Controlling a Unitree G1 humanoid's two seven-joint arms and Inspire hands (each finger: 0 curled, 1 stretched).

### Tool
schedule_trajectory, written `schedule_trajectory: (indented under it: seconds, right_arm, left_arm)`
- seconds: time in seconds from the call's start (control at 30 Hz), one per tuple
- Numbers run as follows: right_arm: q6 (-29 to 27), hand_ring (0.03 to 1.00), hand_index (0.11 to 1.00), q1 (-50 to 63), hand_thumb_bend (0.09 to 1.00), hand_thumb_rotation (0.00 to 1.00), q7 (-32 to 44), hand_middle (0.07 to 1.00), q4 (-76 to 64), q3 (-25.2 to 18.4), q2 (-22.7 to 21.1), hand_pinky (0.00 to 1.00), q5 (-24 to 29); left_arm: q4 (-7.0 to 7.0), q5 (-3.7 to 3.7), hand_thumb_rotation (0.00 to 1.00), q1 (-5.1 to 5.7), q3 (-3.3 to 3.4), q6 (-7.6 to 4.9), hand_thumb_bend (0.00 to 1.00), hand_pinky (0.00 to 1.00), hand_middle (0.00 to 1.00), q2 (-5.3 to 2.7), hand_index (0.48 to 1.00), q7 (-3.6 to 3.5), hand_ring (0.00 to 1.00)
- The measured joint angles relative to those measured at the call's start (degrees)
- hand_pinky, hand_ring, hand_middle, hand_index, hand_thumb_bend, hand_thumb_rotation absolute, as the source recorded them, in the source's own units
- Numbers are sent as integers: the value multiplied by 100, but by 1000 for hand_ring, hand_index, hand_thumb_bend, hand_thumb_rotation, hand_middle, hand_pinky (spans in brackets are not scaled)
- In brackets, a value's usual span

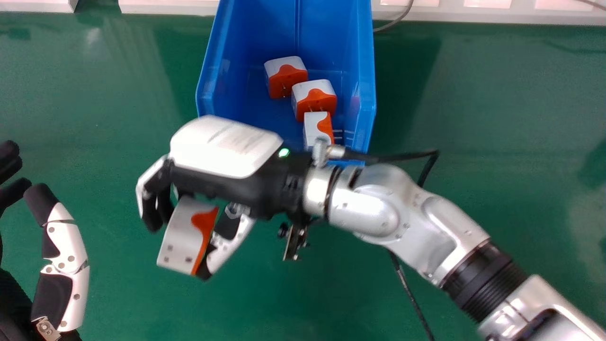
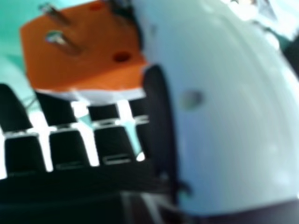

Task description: Pick all objects and put in blue box

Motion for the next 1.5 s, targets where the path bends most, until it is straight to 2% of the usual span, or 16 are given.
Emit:
schedule_trajectory:
  seconds: [0.13, 0.27, 0.37, 0.43, 0.5, 0.7, 0.9, 1.07, 1.1, 1.13, 1.17, 1.2, 1.23, 1.3, 1.37, 1.5]
  right_arm:
    - [28, 432, 518, -2, 496, 0, -269, 499, -26, -340, -130, 351, 6]
    - [55, 419, 536, -100, 494, 0, -547, 484, 36, -629, -287, 333, -54]
    - [176, 415, 533, -274, 495, 0, -687, 483, 174, -850, -337, 331, -46]
    - [245, 420, 521, -440, 497, 0, -830, 491, 324, -940, -369, 342, -65]
    - [331, 426, 513, -687, 498, 0, -1005, 496, 609, -976, -377, 349, -144]
    - [335, 424, 512, -1661, 497, 0, -2033, 501, 2462, -853, -365, 332, -736]
    - [260, 429, 514, -2351, 497, 0, -3161, 501, 4111, -410, -141, 335, -1248]
    - [463, 432, 516, -2668, 497, 0, -3750, 504, 4770, -81, 97, 327, -1550]
    - [541, 452, 504, -2720, 493, 0, -3768, 589, 4834, -22, 121, 366, -1611]
    - [668, 649, 622, -2768, 670, 0, -3732, 770, 4883, 51, 153, 485, -1632]
    - [809, 793, 712, -2834, 782, 20, -3584, 882, 4915, 144, 178, 582, -1696]
    - [926, 894, 804, -2873, 860, 60, -3411, 940, 4933, 212, 184, 677, -1753]
    - [1037, 946, 866, -2911, 912, 95, -3241, 970, 4939, 272, 188, 742, -1812]
    - [1169, 986, 963, -2950, 977, 188, -3047, 992, 4941, 327, 198, 877, -1822]
    - [1259, 997, 991, -2956, 995, 259, -3014, 998, 4935, 369, 201, 962, -1827]
    - [1283, 1000, 1000, -2956, 1000, 354, -3015, 1000, 4908, 397, 206, 998, -1824]
  left_arm:
    - [-5, -3, 0, 2, -28, 16, 242, 654, 709, 0, 725, 9, 714]
    - [-24, 35, 0, 9, -44, 72, 247, 654, 713, 0, 732, 13, 718]
    - [-27, 20, 0, 8, -71, 70, 249, 663, 716, 1, 736, 3, 726]
    - [-27, -6, 0, 9, -73, 70, 247, 662, 717, 1, 736, -2, 727]
    - [-27, -1, 0, 8, -72, 75, 248, 659, 716, 1, 733, 1, 725]
    - [-27, -9, 0, 6, -81, 112, 242, 658, 715, 1, 730, 4, 724]
    - [-25, -11, 0, 5, -71, 111, 238, 653, 715, 1, 729, 14, 721]
    - [-16, -26, 0, 3, -81, 89, 240, 652, 719, 3, 732, -5, 724]
    - [-14, -28, 0, 4, -80, 84, 241, 654, 718, 2, 732, -3, 724]
    - [-14, -28, 0, 4, -80, 76, 241, 656, 718, 2, 732, -2, 725]
    - [-13, -27, 0, 4, -80, 71, 240, 658, 718, 2, 732, -2, 726]
    - [-13, -28, 0, 4, -84, 64, 239, 662, 719, 2, 733, -7, 729]
    - [-12, -36, 0, 4, -85, 60, 238, 664, 720, 3, 734, -11, 730]
    - [-11, -78, 0, 4, -86, 57, 236, 659, 720, 3, 735, -19, 729]
    - [-11, -83, 0, 3, -86, 56, 237, 656, 718, 3, 733, -20, 727]
    - [-8, -84, 0, 4, -85, 55, 237, 653, 719, 3, 733, -20, 725]
